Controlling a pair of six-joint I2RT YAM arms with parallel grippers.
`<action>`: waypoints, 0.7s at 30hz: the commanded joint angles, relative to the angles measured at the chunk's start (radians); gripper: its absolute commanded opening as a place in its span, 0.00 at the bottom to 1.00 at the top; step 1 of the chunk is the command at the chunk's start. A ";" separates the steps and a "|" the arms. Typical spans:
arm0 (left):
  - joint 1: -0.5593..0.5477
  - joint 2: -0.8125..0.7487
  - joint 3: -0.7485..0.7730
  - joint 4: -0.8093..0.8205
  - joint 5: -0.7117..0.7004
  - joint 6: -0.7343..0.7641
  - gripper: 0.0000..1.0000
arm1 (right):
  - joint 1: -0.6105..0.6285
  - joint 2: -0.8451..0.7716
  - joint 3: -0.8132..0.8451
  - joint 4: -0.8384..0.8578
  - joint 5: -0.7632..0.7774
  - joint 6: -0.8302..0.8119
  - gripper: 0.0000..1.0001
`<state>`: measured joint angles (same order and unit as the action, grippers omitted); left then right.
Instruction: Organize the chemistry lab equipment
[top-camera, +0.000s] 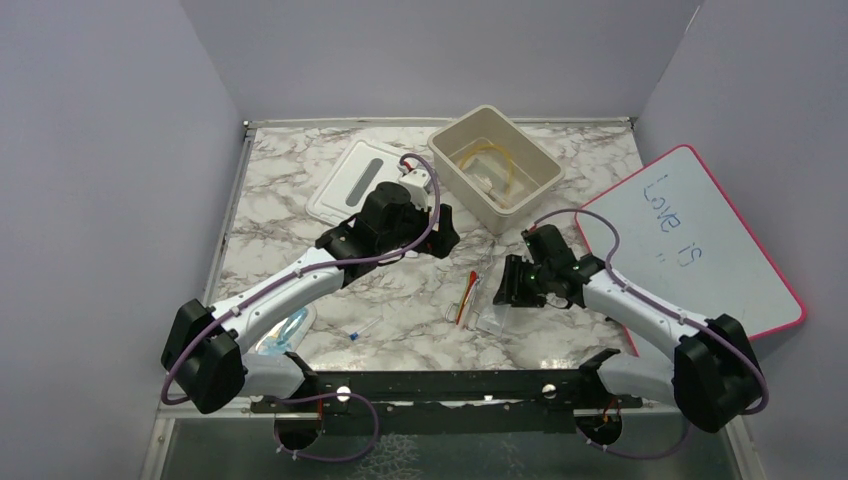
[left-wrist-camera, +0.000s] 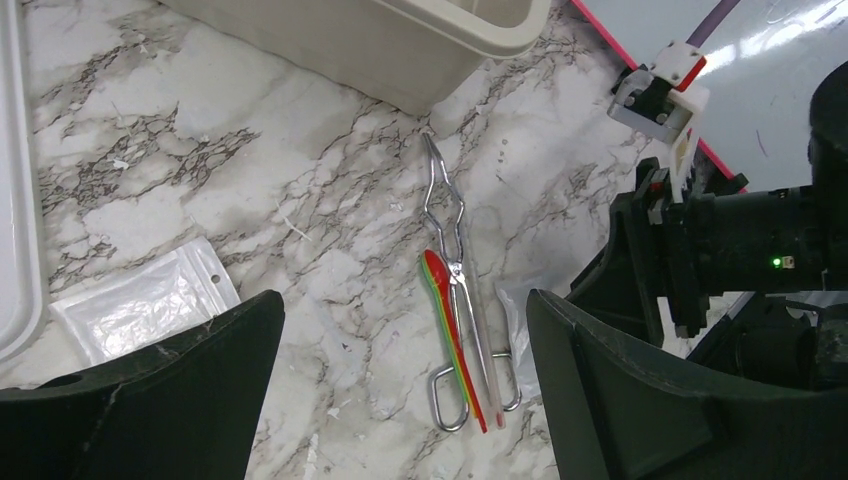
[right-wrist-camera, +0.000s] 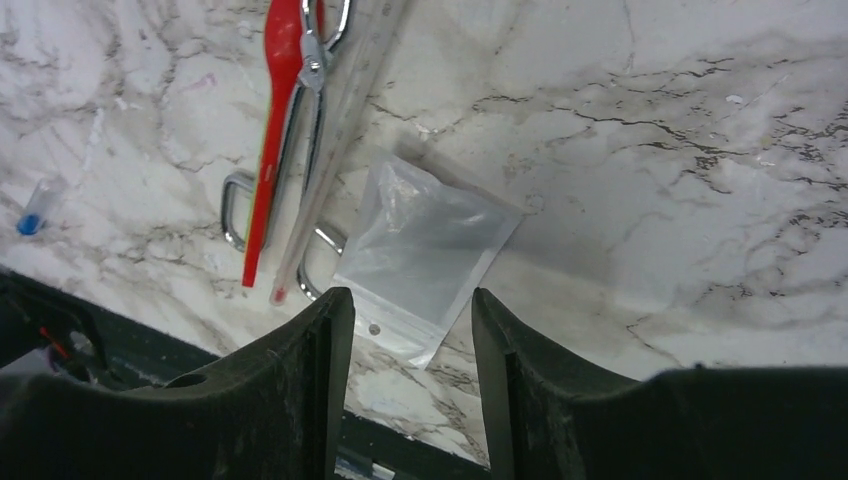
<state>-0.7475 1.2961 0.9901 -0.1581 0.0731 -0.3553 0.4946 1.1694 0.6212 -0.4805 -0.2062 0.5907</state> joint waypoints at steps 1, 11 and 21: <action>0.002 -0.005 -0.003 0.018 0.018 -0.006 0.93 | 0.061 0.053 -0.019 0.040 0.156 0.097 0.52; 0.003 -0.020 -0.011 0.022 -0.016 -0.005 0.93 | 0.197 0.183 0.023 0.031 0.333 0.190 0.51; 0.003 -0.064 -0.032 0.020 -0.110 -0.014 0.93 | 0.287 0.300 0.067 -0.049 0.495 0.228 0.19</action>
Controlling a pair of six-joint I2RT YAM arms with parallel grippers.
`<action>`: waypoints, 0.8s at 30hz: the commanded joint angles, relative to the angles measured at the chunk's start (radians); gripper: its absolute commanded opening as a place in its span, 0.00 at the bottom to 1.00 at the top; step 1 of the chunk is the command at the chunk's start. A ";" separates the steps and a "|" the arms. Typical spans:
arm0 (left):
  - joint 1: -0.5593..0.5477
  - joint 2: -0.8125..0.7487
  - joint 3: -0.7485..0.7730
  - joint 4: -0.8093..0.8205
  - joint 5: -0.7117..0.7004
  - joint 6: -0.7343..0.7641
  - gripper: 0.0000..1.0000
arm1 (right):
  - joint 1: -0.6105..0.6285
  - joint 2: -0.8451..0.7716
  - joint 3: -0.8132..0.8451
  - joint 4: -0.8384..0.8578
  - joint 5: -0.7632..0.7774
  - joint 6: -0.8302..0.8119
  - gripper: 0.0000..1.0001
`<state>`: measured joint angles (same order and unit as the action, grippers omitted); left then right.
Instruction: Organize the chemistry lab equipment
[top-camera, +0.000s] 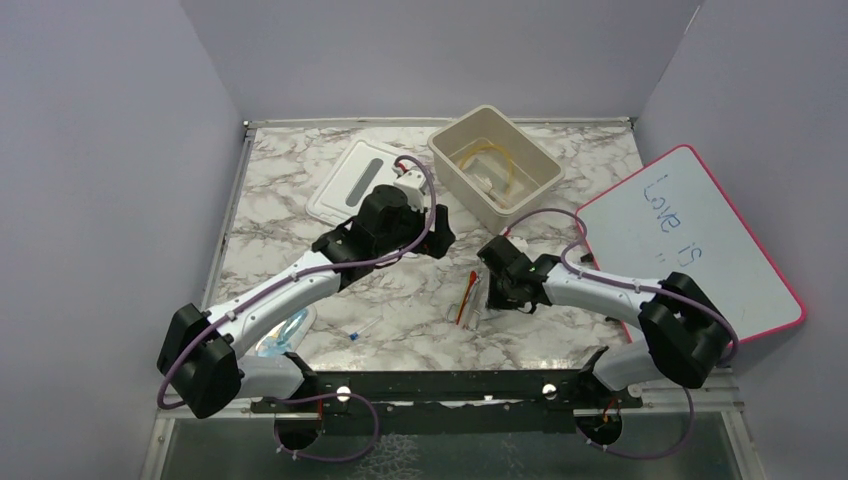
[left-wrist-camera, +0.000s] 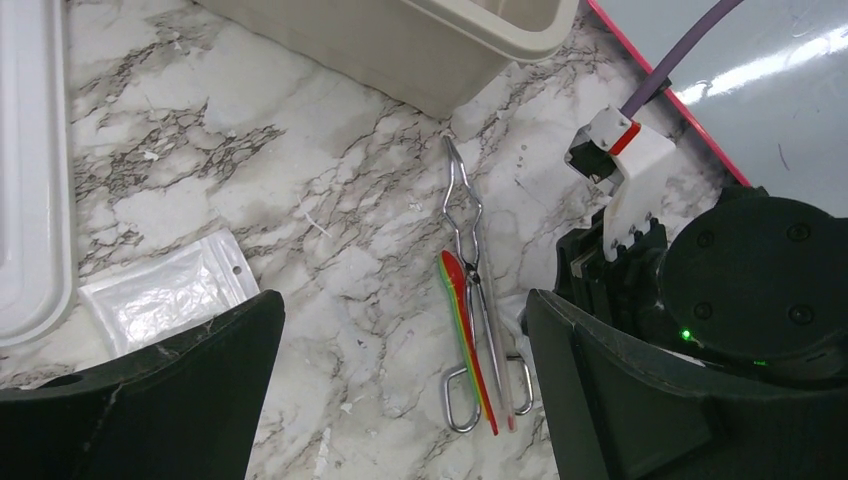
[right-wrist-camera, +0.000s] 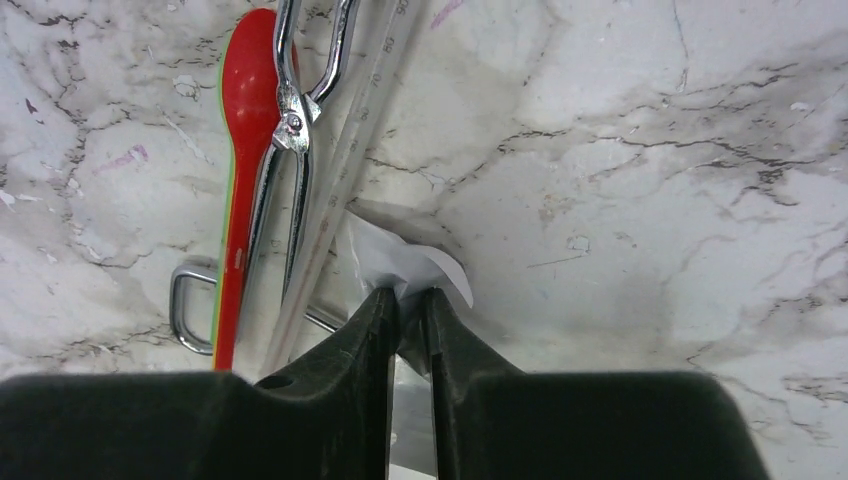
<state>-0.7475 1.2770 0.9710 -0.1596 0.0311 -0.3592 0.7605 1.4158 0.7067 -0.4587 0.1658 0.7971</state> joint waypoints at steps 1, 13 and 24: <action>0.003 -0.048 -0.014 0.021 -0.077 -0.010 0.93 | 0.025 0.052 -0.015 -0.076 0.130 0.024 0.16; 0.003 -0.088 -0.005 0.000 -0.145 -0.005 0.93 | 0.028 -0.146 0.053 -0.113 0.179 -0.044 0.12; 0.004 -0.169 0.056 -0.075 -0.279 0.018 0.95 | 0.019 -0.225 0.370 -0.050 0.244 -0.302 0.16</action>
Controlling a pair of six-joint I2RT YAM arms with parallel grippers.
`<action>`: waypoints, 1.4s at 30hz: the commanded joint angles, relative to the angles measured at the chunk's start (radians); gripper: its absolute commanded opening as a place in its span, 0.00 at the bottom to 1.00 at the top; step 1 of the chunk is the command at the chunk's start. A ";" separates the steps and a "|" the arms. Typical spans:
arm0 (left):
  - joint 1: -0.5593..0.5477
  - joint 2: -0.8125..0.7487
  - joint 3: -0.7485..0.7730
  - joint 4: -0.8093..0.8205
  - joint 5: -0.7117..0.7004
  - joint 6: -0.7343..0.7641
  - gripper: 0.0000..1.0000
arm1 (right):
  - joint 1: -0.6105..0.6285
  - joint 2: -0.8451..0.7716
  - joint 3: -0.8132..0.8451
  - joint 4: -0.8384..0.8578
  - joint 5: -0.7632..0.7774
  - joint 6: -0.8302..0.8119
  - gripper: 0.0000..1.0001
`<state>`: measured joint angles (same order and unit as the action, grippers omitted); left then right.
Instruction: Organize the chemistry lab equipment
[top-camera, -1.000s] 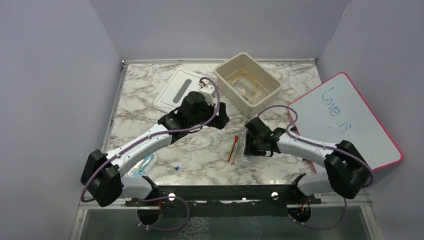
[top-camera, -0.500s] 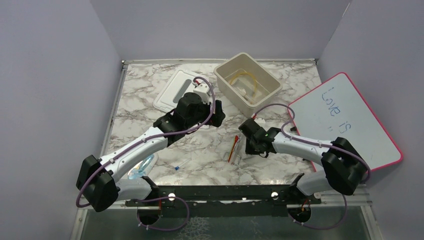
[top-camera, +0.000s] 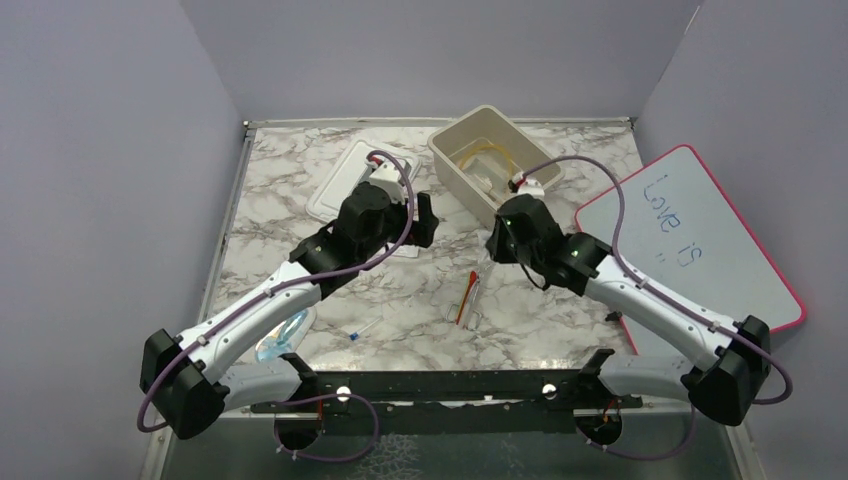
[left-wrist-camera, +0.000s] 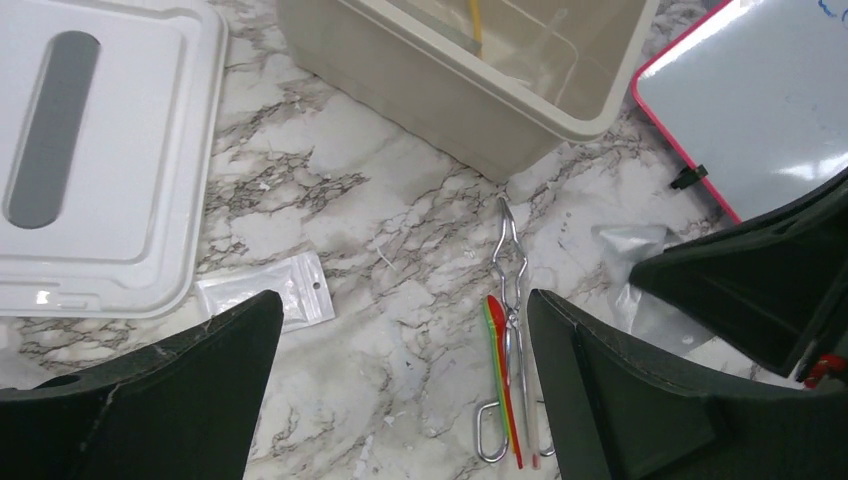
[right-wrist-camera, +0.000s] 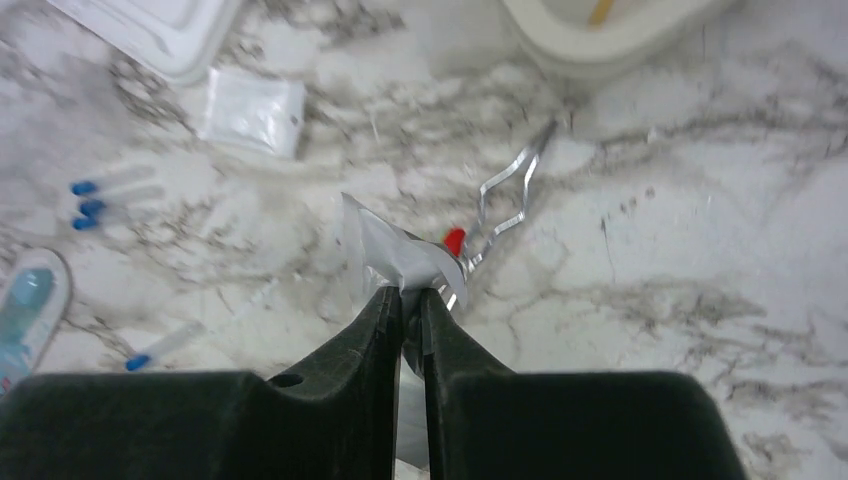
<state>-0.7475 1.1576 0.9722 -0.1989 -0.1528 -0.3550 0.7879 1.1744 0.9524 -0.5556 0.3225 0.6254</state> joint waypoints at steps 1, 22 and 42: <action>0.005 -0.054 0.063 -0.046 -0.104 0.015 0.95 | -0.017 0.035 0.158 0.071 0.096 -0.164 0.17; 0.037 -0.042 0.070 -0.025 -0.116 0.083 0.96 | -0.386 0.697 0.622 0.506 -0.339 -0.667 0.17; 0.053 -0.037 0.042 0.001 -0.126 0.096 0.96 | -0.401 0.773 0.648 0.587 -0.484 -0.769 0.42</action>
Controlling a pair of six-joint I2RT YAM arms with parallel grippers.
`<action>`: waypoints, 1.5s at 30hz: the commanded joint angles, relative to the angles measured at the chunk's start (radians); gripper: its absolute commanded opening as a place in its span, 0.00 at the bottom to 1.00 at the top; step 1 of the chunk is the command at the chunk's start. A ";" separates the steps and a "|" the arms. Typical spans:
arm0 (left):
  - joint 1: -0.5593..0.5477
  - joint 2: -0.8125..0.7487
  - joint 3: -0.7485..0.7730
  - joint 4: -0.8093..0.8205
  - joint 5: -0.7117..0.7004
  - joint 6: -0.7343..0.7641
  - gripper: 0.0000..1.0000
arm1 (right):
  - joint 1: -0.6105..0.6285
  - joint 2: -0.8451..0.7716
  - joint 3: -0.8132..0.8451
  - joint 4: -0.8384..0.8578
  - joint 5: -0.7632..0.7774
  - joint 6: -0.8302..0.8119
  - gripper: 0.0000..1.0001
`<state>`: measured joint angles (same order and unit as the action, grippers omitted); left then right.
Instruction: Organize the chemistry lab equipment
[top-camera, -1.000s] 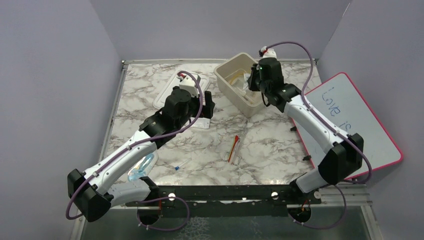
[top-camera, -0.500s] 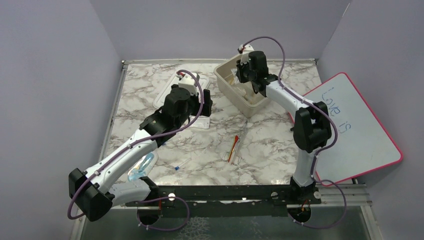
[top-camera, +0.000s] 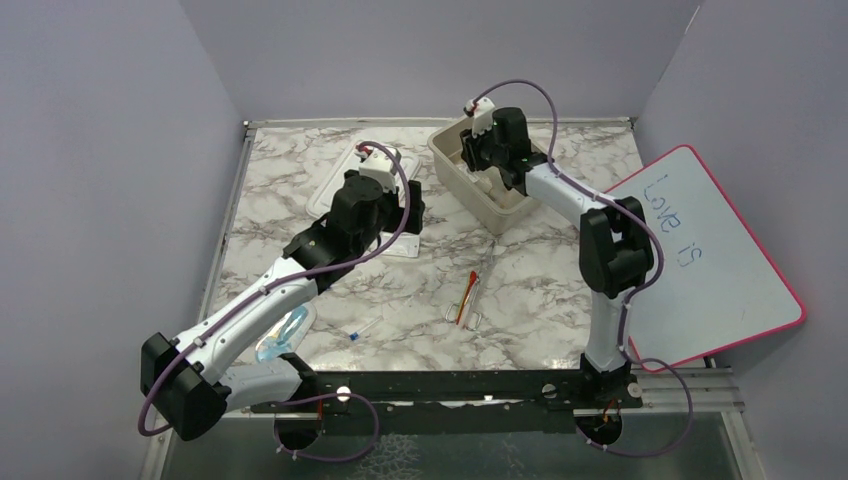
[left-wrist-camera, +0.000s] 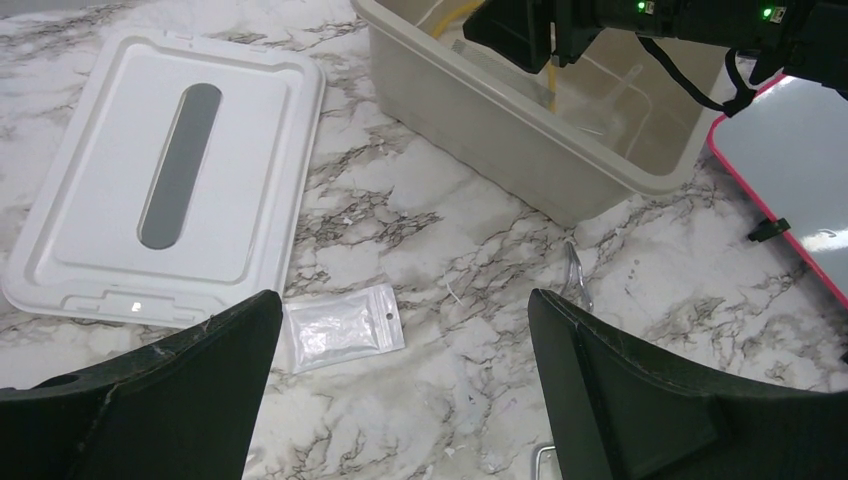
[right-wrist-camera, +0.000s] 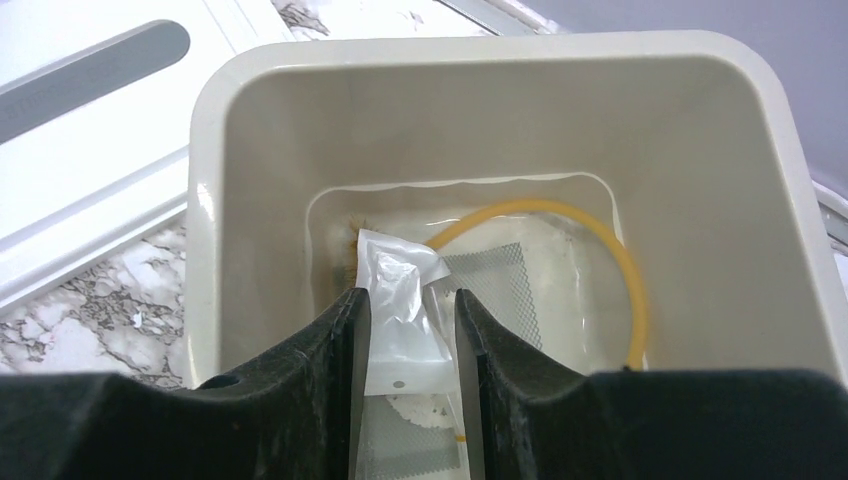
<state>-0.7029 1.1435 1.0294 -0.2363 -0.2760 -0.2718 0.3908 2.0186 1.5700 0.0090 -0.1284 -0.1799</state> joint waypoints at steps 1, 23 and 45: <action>0.008 -0.029 -0.017 0.038 -0.012 0.012 0.96 | -0.004 -0.079 0.038 0.008 -0.040 0.048 0.42; 0.011 -0.257 -0.146 0.117 -0.368 -0.047 0.96 | 0.289 -0.126 0.121 -0.379 -0.012 0.342 0.58; 0.014 -0.216 -0.138 0.097 -0.328 -0.063 0.83 | 0.320 0.175 0.130 -0.505 0.028 0.610 0.57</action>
<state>-0.6937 0.9192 0.8913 -0.1551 -0.6174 -0.3363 0.7040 2.1605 1.6531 -0.4465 -0.0982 0.4442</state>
